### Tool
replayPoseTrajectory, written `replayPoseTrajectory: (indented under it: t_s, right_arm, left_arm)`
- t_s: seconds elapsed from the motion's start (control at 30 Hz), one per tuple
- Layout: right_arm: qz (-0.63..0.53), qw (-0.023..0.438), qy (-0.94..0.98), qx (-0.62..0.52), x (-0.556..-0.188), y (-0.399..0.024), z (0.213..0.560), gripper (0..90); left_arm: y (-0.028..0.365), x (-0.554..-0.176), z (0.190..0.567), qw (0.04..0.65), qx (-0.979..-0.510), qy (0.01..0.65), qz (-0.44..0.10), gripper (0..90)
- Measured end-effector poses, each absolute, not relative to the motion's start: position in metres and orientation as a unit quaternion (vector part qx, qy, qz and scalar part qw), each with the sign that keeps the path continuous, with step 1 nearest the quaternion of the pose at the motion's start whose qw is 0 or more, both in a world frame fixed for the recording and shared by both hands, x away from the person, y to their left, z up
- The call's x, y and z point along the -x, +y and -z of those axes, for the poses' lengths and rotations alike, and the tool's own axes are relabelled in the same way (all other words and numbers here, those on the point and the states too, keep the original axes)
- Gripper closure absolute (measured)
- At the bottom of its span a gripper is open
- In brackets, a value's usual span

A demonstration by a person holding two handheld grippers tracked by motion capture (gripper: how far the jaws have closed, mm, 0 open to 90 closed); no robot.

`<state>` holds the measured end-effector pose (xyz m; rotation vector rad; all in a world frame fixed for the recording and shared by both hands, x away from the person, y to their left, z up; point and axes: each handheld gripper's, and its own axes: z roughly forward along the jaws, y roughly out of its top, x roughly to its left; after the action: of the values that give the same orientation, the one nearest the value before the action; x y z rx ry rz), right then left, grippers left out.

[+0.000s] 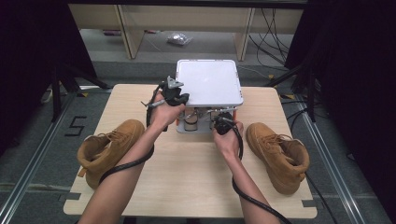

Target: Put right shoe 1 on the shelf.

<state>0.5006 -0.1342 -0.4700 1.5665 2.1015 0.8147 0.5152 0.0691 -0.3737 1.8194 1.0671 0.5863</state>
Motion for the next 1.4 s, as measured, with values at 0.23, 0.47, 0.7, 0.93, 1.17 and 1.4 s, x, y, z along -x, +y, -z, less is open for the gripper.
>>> replayPoseTrajectory:
  t_s: [0.23, 0.47, 0.7, 0.93, 1.17, 1.4]
  right_arm:
    - [-0.291, 0.198, 0.758, -0.549, -0.497, -0.134, 0.466, 78.9]
    - [-0.307, 0.183, 0.765, -0.536, -0.479, -0.139, 0.448, 65.6]
    - [-0.305, 0.173, 0.775, -0.526, -0.461, -0.154, 0.437, 58.1]
    - [-0.308, 0.17, 0.774, -0.526, -0.441, -0.172, 0.433, 53.9]
    - [-0.316, 0.171, 0.774, -0.521, -0.421, -0.185, 0.435, 51.2]
    - [-0.319, 0.166, 0.768, -0.53, -0.404, -0.199, 0.441, 49.3]
  left_arm:
    - [0.07, -0.515, 0.373, 0.452, -0.744, 0.43, -0.241, 89.4]
    - [0.07, -0.515, 0.373, 0.456, -0.739, 0.433, -0.24, 89.4]
    - [0.07, -0.515, 0.372, 0.451, -0.743, 0.434, -0.239, 89.0]
    - [0.072, -0.517, 0.369, 0.448, -0.746, 0.436, -0.23, 82.3]
    - [0.085, -0.508, 0.358, 0.43, -0.759, 0.427, -0.237, 75.1]
    - [0.115, -0.498, 0.353, 0.402, -0.77, 0.427, -0.249, 68.2]
